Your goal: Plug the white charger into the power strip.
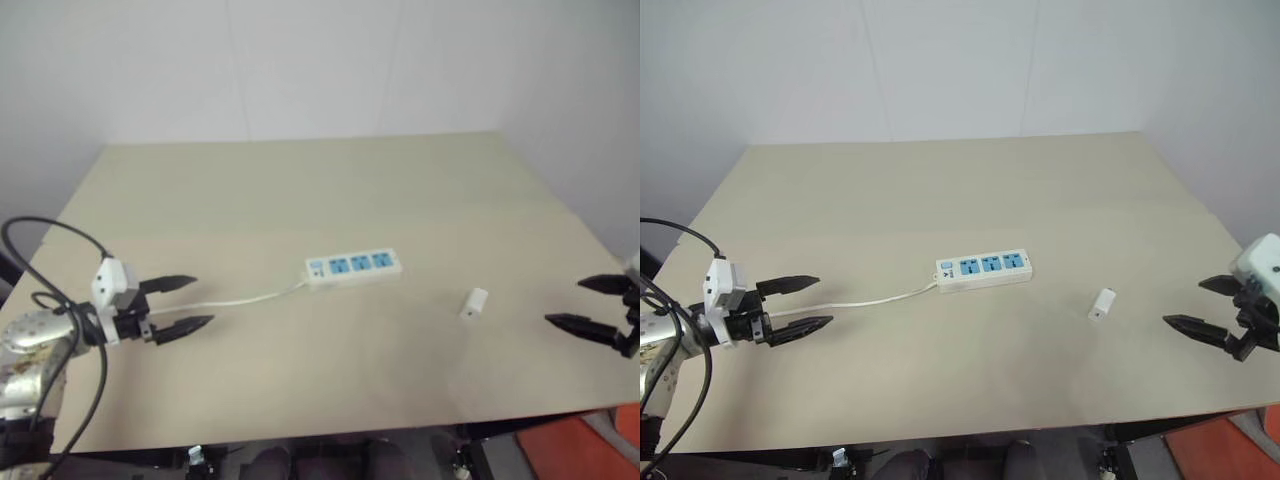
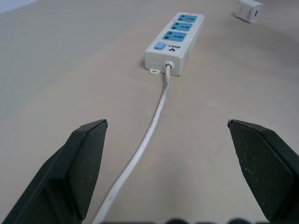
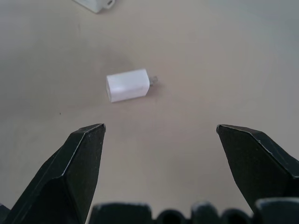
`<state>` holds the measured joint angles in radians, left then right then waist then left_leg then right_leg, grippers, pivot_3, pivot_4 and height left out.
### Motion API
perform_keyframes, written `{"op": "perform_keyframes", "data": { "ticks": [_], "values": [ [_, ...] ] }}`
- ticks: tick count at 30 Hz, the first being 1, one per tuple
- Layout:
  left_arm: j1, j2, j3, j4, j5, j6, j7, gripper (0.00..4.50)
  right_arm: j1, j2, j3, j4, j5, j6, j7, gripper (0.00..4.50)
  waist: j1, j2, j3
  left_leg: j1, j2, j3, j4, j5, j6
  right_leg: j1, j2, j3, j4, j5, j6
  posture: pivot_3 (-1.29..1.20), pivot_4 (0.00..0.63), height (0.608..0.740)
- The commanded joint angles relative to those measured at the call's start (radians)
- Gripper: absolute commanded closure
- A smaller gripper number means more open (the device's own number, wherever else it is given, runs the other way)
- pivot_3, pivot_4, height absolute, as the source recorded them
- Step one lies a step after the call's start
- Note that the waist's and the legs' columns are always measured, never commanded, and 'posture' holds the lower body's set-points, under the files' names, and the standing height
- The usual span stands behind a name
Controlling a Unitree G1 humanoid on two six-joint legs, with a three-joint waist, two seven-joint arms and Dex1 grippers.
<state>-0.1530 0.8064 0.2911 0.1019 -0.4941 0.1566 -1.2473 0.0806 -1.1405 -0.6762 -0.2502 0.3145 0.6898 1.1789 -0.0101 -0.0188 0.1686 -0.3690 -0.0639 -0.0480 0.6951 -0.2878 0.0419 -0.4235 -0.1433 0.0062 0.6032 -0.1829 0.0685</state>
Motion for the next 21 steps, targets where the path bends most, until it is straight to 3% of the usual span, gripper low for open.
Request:
{"op": "perform_keyframes", "data": {
  "ticks": [1, 10, 21],
  "values": [
    [0.007, 0.0, -0.002, -0.003, 0.018, -0.029, 0.01, 0.02, 0.023, -0.009, -0.009, 0.016, -0.003, -0.039, 0.012, 0.0, 0.0, 0.0, 0.0, 0.0, 0.0, 0.0, 0.0, 0.0, 0.0, 0.0, 0.0, 0.0, 0.0, 0.0, 0.0, 0.0, 0.15, 0.74],
    [-0.02, -0.017, -0.016, -0.032, 0.018, -0.044, 0.021, 0.02, -0.019, -0.039, 0.022, 0.054, 0.001, -0.052, -0.018, 0.0, 0.001, 0.0, 0.0, 0.0, 0.0, 0.0, 0.0, 0.0, 0.0, 0.0, 0.0, 0.0, -0.001, 0.0, 0.0, 0.0, 0.15, 0.74],
    [-0.118, -0.069, -0.086, 0.06, 0.056, -0.11, 0.019, 0.02, 0.049, -0.02, -0.023, 0.008, -0.001, -0.05, -0.027, 0.0, 0.009, 0.0, 0.0, 0.0, 0.0, 0.0, 0.0, 0.0, 0.0, 0.001, 0.0, 0.0, -0.002, 0.001, -0.001, 0.0, 0.15, 0.74]
  ]
}}
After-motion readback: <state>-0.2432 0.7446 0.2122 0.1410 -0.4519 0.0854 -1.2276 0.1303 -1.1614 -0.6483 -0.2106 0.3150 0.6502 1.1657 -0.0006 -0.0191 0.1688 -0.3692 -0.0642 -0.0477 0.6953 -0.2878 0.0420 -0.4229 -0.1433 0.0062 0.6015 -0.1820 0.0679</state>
